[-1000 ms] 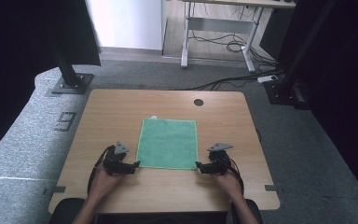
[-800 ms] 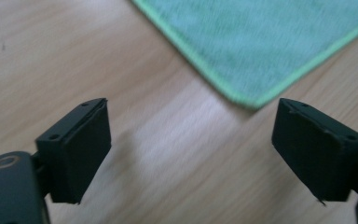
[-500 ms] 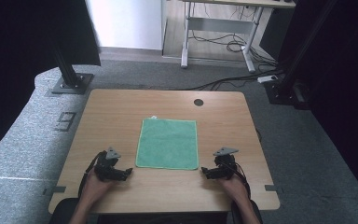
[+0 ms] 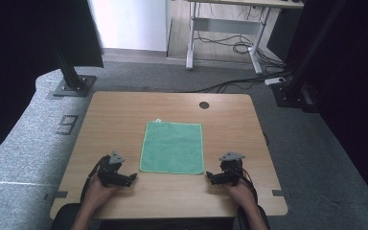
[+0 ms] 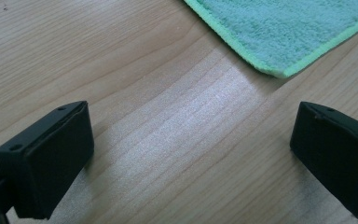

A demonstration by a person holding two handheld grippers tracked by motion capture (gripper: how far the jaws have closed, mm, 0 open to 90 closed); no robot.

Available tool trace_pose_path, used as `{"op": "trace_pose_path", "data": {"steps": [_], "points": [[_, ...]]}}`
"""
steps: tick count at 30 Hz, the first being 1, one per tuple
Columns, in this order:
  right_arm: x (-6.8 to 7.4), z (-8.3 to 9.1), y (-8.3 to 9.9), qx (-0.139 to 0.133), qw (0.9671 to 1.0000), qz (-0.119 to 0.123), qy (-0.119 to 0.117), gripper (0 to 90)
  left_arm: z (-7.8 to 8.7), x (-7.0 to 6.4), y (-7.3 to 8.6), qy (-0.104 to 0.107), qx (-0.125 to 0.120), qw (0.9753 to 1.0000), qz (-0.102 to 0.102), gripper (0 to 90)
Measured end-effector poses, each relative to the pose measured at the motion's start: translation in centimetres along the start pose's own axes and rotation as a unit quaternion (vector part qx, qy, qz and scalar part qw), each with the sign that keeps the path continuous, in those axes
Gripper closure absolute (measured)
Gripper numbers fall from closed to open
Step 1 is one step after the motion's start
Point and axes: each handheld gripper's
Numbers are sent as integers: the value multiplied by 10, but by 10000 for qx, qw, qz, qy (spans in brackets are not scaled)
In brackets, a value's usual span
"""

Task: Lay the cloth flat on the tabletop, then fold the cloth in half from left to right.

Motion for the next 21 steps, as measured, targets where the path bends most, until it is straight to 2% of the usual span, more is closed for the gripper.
{"op": "trace_pose_path", "data": {"steps": [21], "points": [[0,0,0,-2,10000,-2,-6,0,-1,0,-2,10,47,10000,9,0]]}}
Point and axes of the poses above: each handheld gripper's, and its own axes: z roughly backward along the jaws, y roughly out of its underside, x roughly to its left, and after that the axes turned 8 degrees about y, right-handed
